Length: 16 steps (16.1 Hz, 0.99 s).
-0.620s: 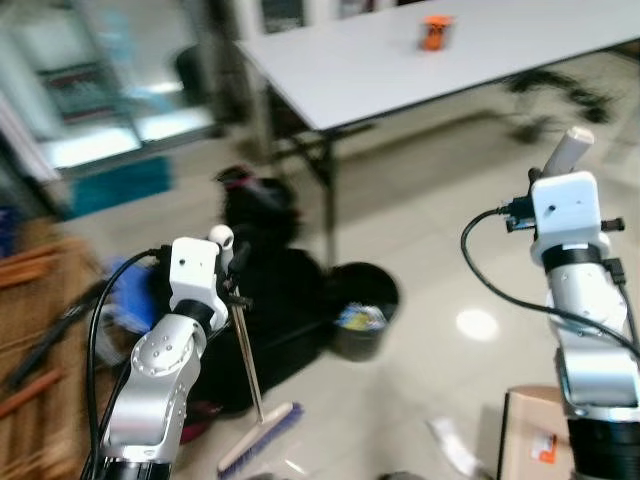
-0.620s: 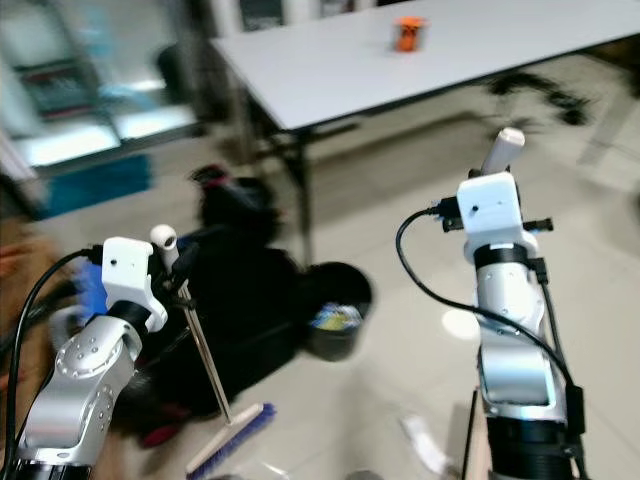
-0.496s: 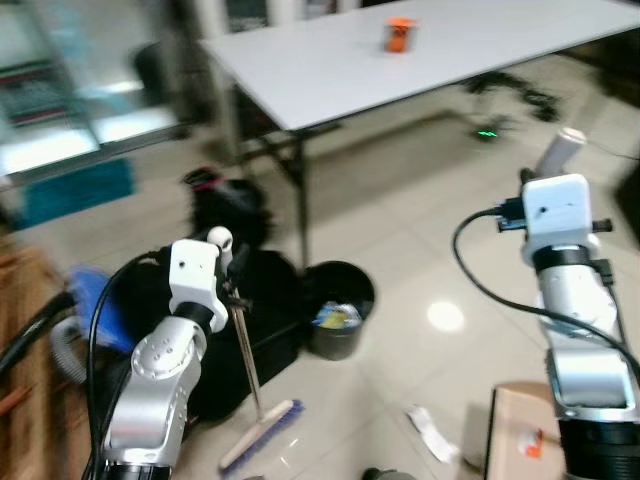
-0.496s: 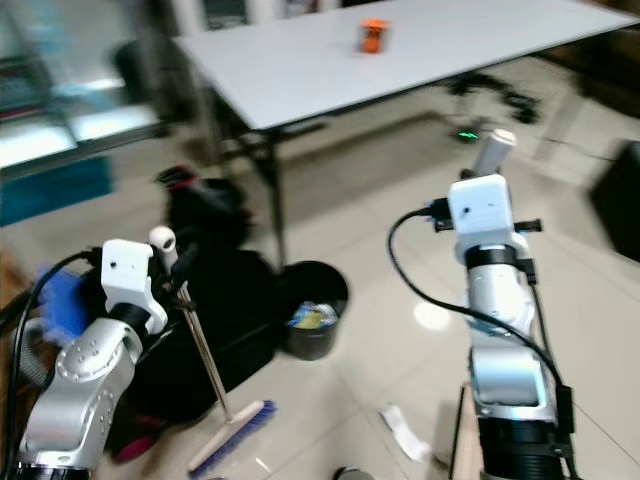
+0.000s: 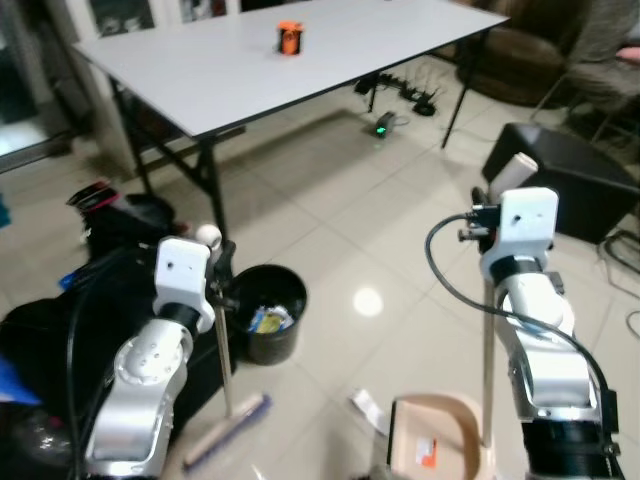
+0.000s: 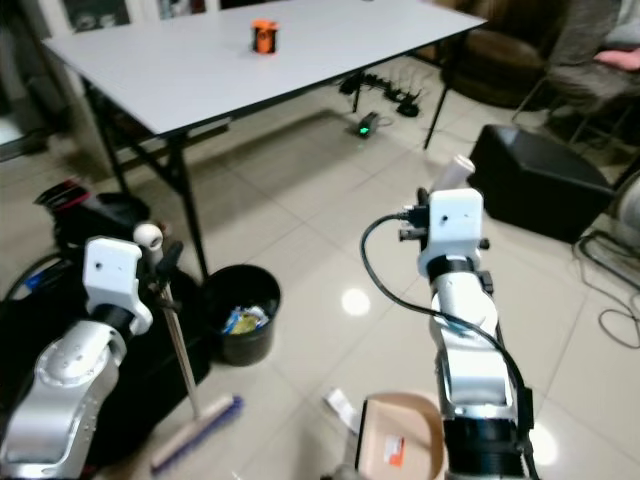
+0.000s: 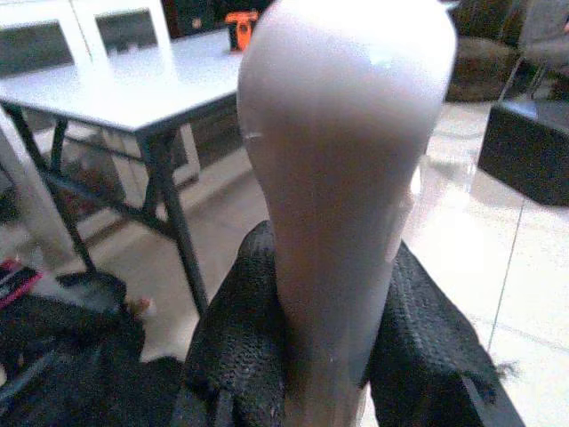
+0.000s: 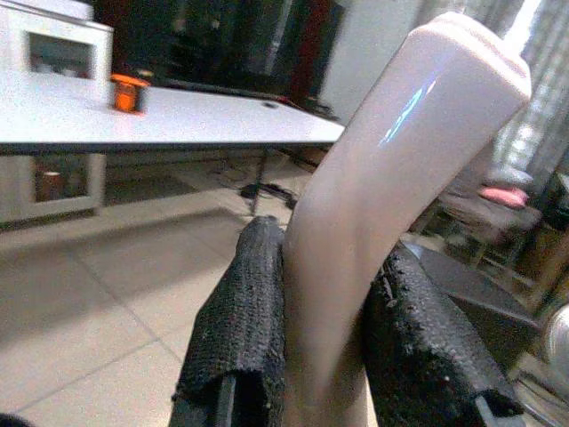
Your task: Sweep floor
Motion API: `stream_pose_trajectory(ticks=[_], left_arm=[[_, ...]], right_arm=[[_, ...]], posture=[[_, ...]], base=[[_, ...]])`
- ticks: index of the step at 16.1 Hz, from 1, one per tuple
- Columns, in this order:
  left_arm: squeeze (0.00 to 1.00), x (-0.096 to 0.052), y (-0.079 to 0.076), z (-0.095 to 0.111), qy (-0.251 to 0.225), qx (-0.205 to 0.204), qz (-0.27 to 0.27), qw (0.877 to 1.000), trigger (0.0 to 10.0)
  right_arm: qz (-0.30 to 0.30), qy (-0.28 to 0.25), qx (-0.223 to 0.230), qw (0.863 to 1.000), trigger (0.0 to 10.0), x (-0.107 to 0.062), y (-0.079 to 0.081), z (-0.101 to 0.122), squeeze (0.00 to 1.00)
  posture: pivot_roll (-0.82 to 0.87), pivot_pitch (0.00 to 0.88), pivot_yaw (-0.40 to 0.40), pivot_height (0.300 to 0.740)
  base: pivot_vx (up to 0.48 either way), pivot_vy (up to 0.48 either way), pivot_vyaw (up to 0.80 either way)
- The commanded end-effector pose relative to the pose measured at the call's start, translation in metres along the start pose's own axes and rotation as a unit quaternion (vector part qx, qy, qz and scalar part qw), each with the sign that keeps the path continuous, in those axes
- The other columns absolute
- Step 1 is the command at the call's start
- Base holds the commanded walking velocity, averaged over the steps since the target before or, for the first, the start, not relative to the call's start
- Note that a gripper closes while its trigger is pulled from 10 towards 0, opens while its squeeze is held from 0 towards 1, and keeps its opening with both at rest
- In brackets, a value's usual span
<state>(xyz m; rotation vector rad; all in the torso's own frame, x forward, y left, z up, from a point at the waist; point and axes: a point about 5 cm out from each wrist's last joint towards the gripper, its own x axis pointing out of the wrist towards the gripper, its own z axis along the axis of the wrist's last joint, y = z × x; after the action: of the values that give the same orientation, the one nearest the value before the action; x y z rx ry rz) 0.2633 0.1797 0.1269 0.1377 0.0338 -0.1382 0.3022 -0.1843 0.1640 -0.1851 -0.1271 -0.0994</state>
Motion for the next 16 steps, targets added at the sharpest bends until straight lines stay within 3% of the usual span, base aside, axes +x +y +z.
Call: stream_pose_trajectory(ticks=[1, 6, 11, 12, 13, 15, 16], left_arm=[[0.0, 0.001, -0.007, 0.007, -0.011, -0.004, -0.016, 1.0, 10.0], [0.0, 0.009, -0.016, 0.012, -0.019, -0.012, -0.033, 0.999, 10.0], [0.0, 0.012, -0.016, 0.017, -0.033, -0.005, -0.029, 0.999, 10.0], [0.0, 0.011, -0.015, 0.017, -0.034, -0.004, -0.026, 0.999, 10.0], [0.0, 0.011, -0.015, 0.017, -0.034, -0.004, -0.025, 0.999, 10.0], [0.0, 0.009, -0.013, 0.017, -0.037, -0.028, -0.016, 0.999, 10.0], [0.0, 0.009, -0.012, 0.018, -0.038, -0.03, -0.016, 0.999, 10.0]], right_arm=[[-0.02, -0.007, 0.016, 1.0, 10.0, 0.0, -0.008, 0.003, 0.0], [-0.035, 0.006, -0.001, 0.999, 10.0, -0.016, -0.021, 0.002, 0.0], [-0.06, -0.032, -0.147, 0.987, 10.0, -0.021, -0.046, 0.014, 0.0], [-0.074, -0.033, -0.178, 0.981, 10.0, -0.024, -0.059, 0.014, 0.0], [-0.08, -0.033, -0.179, 0.98, 10.0, -0.025, -0.063, 0.014, 0.0], [-0.1, -0.042, -0.08, 0.991, 10.0, -0.025, -0.067, 0.018, 0.0], [-0.095, -0.039, -0.064, 0.993, 10.0, -0.025, -0.062, 0.016, 0.0]], posture=[[0.09, 0.01, -0.04, 0.74], [0.04, 0.033, 0.007, 0.74], [0.03, 0.052, 0.036, 0.74], [0.03, 0.059, 0.041, 0.74], [0.03, 0.059, 0.041, 0.74], [0.03, 0.06, 0.046, 0.74], [0.03, 0.061, 0.047, 0.74]], base=[[0.0, 0.0, -0.8], [0.0, 0.0, -0.8], [0.0, 0.0, -0.8], [0.0, 0.0, -0.8], [0.0, 0.0, -0.8], [0.0, 0.0, -0.8], [0.0, 0.0, -0.8]])
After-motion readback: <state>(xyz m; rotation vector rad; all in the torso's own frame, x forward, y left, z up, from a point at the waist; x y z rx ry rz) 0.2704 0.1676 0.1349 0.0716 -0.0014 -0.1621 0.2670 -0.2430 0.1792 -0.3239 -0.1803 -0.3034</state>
